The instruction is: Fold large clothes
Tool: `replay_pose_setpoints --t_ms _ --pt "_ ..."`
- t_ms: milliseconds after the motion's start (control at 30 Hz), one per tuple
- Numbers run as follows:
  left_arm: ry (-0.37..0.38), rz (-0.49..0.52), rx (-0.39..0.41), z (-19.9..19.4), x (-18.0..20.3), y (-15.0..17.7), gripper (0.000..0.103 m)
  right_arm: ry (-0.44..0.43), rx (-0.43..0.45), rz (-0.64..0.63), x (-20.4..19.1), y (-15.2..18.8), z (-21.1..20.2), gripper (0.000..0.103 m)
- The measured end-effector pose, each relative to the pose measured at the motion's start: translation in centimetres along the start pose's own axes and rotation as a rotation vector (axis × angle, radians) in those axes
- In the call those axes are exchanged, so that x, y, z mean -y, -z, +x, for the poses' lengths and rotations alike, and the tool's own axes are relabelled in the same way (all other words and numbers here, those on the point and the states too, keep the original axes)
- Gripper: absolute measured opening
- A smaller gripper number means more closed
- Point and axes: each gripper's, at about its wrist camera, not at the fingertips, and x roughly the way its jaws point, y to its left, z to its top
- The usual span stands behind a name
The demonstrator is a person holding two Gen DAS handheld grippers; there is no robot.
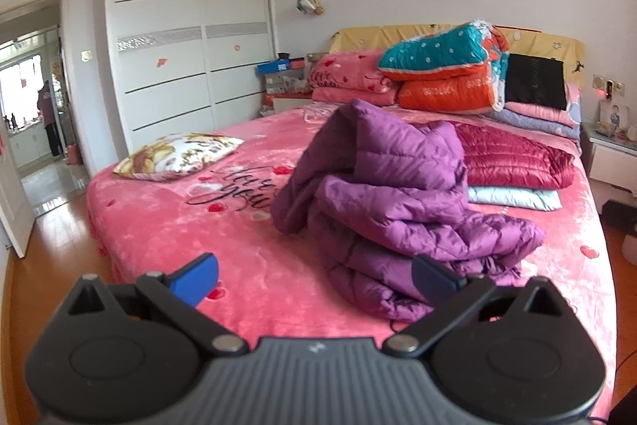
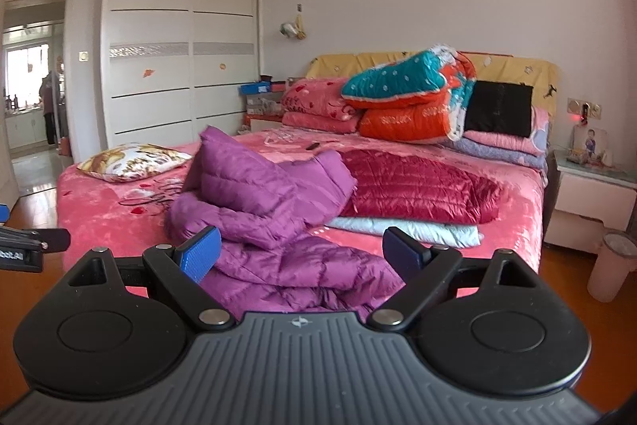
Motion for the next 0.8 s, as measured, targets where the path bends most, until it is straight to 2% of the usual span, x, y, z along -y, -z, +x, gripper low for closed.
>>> replay_pose_setpoints --t_ms 200,500,700,800 --pt "0.019 0.031 -0.008 2.3 1.7 0.5 0.102 0.05 -0.006 0.022 1.4 1.8 1.5 0.103" --pt "0.116 0.066 -0.035 6.5 5.9 0.7 0.102 0.125 -0.044 0.07 5.1 4.6 4.6 0.103" --pt "0.123 0.239 0.016 9.6 11.2 -0.4 0.102 0.139 -0.098 0.085 6.7 5.7 6.6 0.103" --pt "0.093 0.355 0.03 11.9 14.0 -0.6 0.102 0.131 -0.111 0.097 7.7 5.7 8.0 0.103"
